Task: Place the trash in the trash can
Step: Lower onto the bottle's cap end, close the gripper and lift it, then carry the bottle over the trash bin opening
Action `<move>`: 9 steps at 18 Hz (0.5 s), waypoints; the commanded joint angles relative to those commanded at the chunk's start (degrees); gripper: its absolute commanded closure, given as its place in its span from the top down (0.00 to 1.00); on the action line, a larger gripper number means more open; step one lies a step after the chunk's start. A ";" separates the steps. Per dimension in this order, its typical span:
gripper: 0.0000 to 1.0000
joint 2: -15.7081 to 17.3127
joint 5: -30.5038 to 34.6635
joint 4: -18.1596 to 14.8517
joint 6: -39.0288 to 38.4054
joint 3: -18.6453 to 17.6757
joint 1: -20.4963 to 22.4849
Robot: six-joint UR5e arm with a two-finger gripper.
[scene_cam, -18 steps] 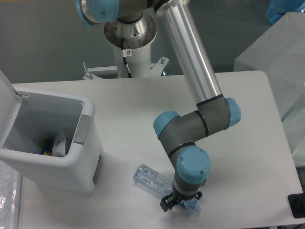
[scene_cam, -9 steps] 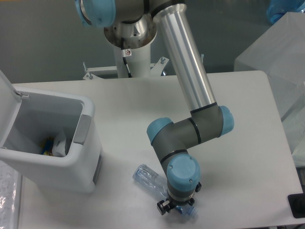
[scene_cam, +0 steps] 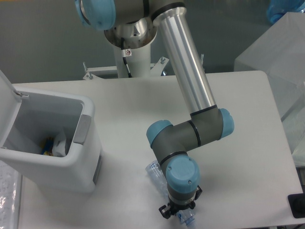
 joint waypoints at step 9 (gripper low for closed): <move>0.49 7.56 -17.11 8.61 5.61 4.66 0.09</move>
